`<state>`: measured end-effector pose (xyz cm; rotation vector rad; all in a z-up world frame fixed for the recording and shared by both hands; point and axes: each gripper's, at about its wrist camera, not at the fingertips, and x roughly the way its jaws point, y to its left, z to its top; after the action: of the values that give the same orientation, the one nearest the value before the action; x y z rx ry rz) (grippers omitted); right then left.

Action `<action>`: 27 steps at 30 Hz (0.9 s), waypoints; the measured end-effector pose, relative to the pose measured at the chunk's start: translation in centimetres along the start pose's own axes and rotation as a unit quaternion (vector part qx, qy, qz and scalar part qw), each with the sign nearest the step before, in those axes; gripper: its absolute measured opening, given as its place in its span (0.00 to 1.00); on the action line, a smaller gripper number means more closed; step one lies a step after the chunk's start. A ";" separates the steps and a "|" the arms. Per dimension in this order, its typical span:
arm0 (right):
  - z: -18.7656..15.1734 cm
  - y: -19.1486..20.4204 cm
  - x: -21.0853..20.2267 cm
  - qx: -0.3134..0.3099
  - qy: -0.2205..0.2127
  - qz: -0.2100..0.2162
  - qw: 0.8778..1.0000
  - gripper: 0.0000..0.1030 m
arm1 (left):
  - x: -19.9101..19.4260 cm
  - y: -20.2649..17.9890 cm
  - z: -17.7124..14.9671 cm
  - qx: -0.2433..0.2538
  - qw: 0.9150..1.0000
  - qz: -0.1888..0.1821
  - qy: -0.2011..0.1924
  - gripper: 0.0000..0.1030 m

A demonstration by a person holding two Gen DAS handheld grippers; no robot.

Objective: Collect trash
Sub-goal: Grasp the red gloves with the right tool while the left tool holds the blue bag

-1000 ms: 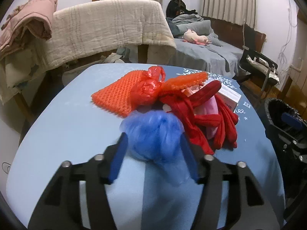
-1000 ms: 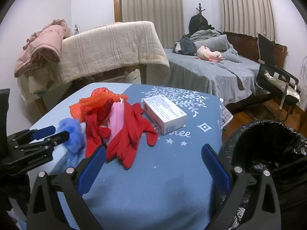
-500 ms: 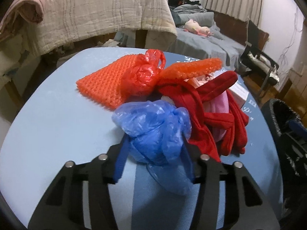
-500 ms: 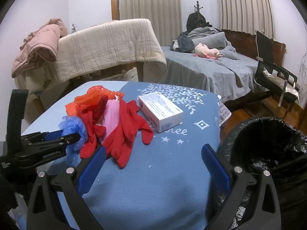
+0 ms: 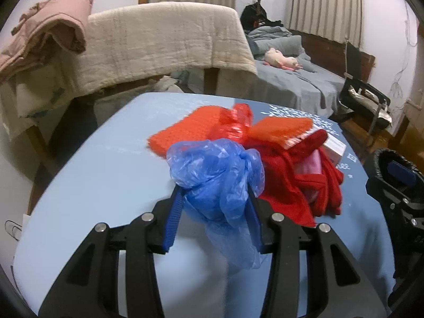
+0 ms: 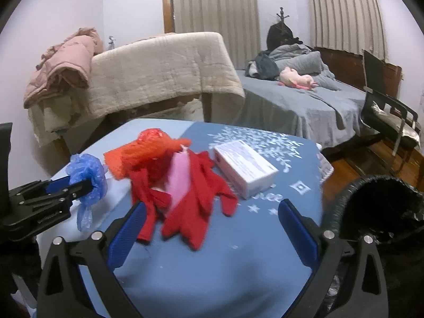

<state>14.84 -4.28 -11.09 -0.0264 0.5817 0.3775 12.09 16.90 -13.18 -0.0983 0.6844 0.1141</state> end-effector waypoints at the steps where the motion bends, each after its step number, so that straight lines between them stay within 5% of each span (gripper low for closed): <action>1: 0.1 0.4 0.1 -0.002 -0.001 0.004 1.000 0.93 | -0.1 0.4 0.0 -0.001 1.000 0.002 -0.001 0.41; 17: 1.0 7.6 5.0 -0.050 0.022 0.076 0.996 0.55 | -0.3 4.7 -0.3 -0.013 0.999 0.035 -0.008 0.41; 27: 0.3 8.2 6.5 -0.061 0.063 0.110 0.990 0.05 | 0.2 5.6 -0.2 -0.020 0.999 0.039 -0.004 0.41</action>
<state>17.11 5.63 -13.68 -0.1045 0.6886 0.6295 11.34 22.47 -13.78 -0.1090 0.6781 0.2033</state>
